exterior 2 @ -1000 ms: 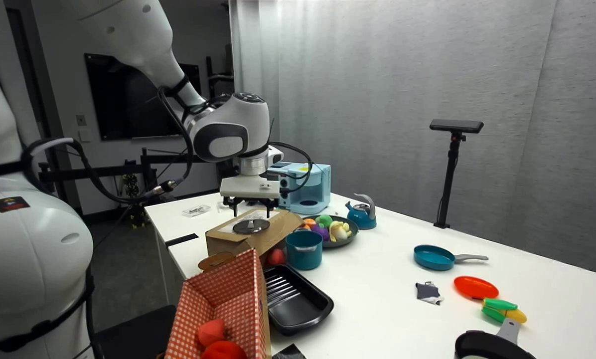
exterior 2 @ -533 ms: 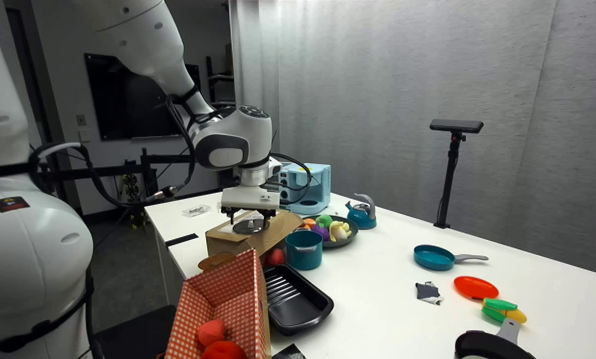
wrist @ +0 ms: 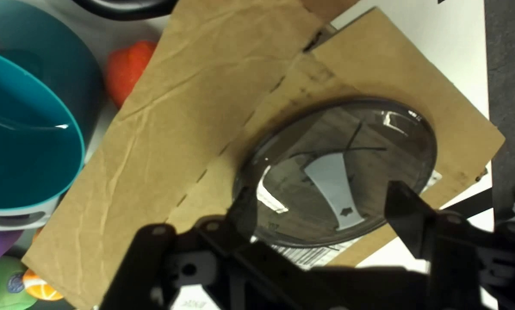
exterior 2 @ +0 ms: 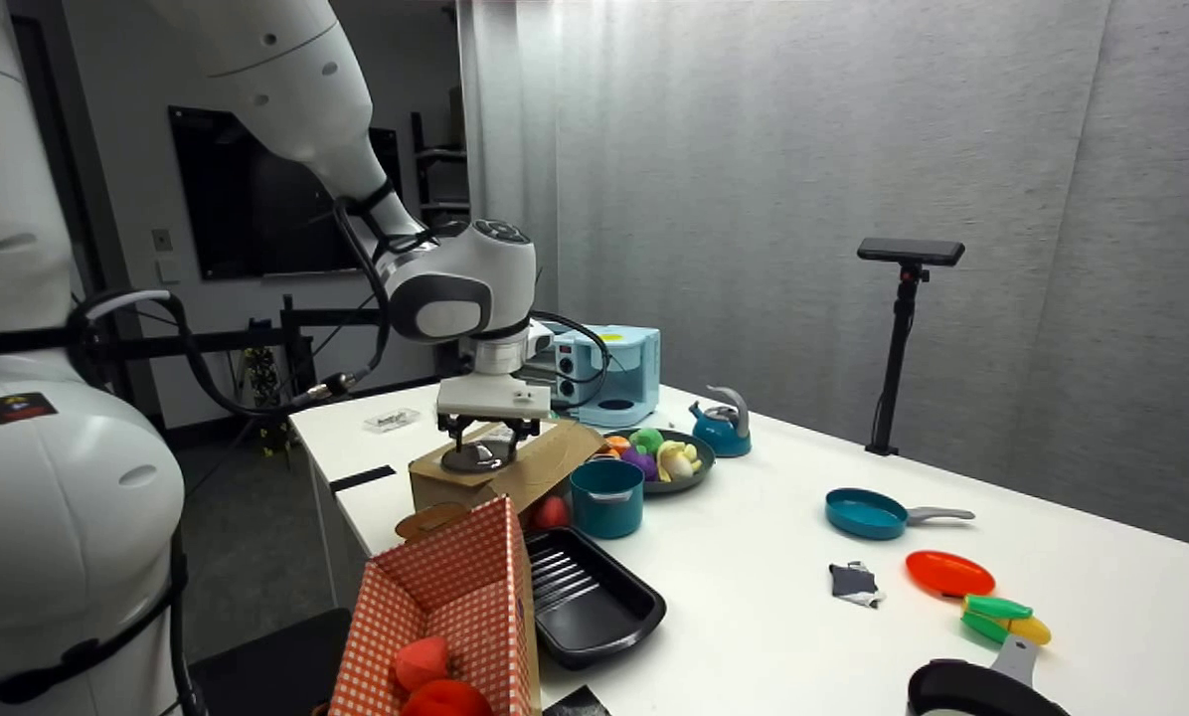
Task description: Pick the lid and put it on top of the blue pot
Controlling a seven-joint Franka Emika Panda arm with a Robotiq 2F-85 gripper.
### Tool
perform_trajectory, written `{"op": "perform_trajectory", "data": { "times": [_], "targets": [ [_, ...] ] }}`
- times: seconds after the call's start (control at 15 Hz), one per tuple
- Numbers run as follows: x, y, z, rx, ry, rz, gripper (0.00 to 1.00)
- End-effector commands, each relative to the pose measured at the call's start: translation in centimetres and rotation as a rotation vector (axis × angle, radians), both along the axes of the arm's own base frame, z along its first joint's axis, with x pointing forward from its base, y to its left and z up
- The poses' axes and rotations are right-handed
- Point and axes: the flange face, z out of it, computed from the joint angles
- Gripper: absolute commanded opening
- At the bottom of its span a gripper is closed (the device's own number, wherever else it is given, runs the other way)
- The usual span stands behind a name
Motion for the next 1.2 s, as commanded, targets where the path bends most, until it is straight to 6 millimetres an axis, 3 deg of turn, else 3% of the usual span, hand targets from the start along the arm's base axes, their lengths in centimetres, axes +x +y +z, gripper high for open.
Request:
{"op": "perform_trajectory", "data": {
  "times": [0.0,0.47,0.73,1.13],
  "targets": [
    [0.9,0.1,-0.4,0.001,-0.013,0.005,0.51],
    [2.3,-0.9,-0.2,0.016,-0.004,-0.033,0.01],
    [3.4,-1.9,0.1,0.019,-0.009,-0.076,0.05],
    [5.9,-5.4,1.1,0.017,-0.036,-0.182,0.05]
  ]
}}
